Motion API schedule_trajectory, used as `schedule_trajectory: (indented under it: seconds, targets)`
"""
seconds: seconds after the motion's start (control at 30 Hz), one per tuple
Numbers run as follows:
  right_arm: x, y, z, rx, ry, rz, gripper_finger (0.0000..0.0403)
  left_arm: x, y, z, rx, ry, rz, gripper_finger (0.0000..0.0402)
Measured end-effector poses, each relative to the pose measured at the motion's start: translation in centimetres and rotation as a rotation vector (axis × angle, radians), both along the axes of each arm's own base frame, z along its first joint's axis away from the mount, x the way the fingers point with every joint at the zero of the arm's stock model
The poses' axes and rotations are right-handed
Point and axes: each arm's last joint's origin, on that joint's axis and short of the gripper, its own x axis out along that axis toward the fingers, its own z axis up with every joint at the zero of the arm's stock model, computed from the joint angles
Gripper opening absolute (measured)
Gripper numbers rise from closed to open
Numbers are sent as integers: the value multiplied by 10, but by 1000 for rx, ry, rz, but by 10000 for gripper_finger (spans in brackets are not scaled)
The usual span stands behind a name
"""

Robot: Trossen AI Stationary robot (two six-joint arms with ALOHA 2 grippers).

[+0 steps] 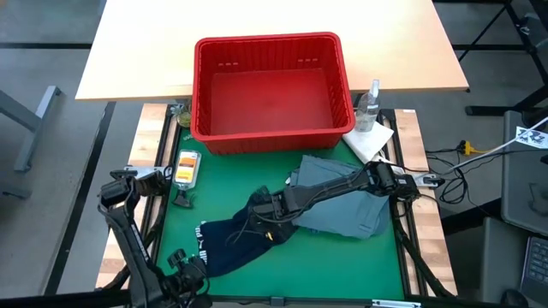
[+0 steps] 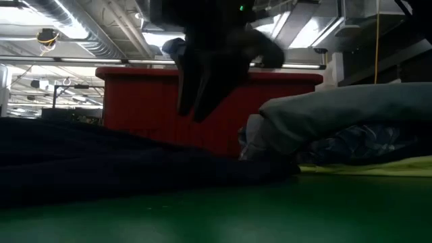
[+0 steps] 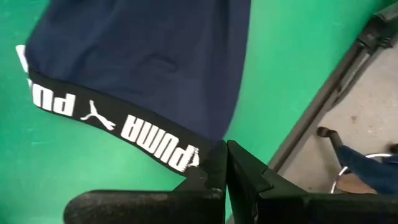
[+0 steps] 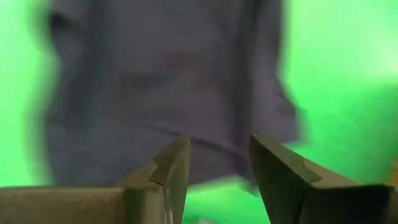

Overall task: Fold Laundry from Bin
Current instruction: Fold the dark blue underwear shorts

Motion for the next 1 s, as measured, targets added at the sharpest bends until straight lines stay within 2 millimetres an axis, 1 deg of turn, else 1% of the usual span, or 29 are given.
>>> schedule_trajectory:
  seconds: [0.1, 0.2, 0.37, 0.5, 0.73, 0.87, 1.0]
  targets:
    - [2, -6, -1, -188, -32, -25, 168, 1, 1, 0, 4, 1, 4, 0]
    - [4, -11, -5, -271, -32, -7, 168, 3, 2, 0, 6, -2, 8, 0]
    - [7, -11, -17, -228, 4, 55, 168, 3, 2, 0, 9, -7, 7, 0]
    - [6, -13, -27, -227, 8, 52, 168, 3, 2, 0, 11, -7, 6, 0]
    - [4, -23, -37, -234, 34, 32, 168, 3, 2, 0, 14, -11, 6, 0]
    - [5, -31, -37, -244, 32, 10, 168, 3, 2, 1, 14, -13, 6, 0]
    - [7, -32, -37, -228, 19, 10, 166, 3, 2, 1, 14, -12, 6, 0]
